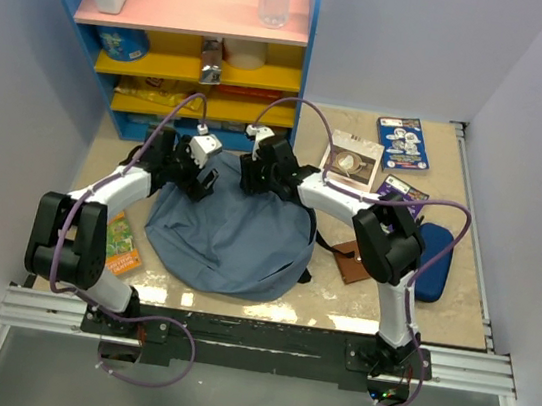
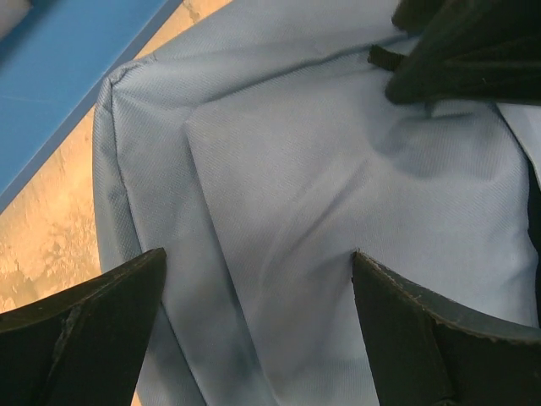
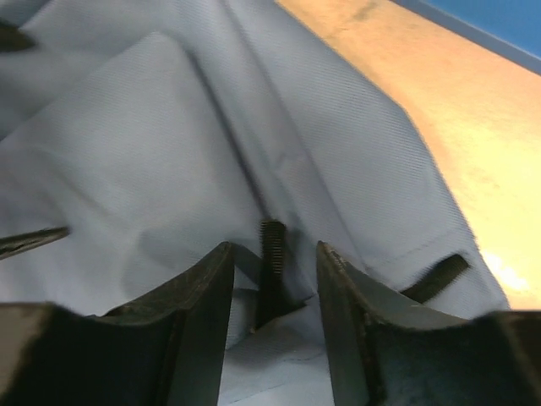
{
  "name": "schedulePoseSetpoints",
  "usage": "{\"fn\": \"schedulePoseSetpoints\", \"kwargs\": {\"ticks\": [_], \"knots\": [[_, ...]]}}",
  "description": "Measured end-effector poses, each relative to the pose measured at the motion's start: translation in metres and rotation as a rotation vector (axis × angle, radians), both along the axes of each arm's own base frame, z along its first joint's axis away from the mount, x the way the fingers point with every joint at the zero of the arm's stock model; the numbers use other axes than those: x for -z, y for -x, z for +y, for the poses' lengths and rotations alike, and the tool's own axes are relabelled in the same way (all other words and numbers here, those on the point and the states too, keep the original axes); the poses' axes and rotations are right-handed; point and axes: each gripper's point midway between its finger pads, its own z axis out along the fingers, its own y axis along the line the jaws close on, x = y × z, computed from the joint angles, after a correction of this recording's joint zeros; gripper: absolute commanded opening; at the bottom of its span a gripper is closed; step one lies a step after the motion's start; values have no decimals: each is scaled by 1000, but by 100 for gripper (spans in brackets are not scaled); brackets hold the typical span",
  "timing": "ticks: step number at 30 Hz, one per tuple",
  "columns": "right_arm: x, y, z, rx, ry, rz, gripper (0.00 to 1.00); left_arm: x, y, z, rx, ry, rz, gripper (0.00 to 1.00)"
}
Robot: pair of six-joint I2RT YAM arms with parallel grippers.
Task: Pack the student bag
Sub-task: Unzip the student bag at the center of the board.
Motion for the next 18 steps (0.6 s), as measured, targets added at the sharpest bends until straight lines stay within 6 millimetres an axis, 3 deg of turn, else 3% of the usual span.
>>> {"fn": "schedulePoseSetpoints", "kwargs": {"ticks": [6, 9, 13, 18], "knots": [[-2, 4, 8, -38, -37, 6, 18, -4, -6, -5, -4, 10, -21, 95], [2, 6, 7, -39, -37, 15, 14, -6, -7, -8, -2, 16, -28, 95], [6, 8, 6, -36, -37, 23, 0, -7, -9, -9, -7, 18, -34, 95], [4, 10, 9, -47, -53, 28, 0, -9, -9, -11, -7, 20, -36, 95]]}}
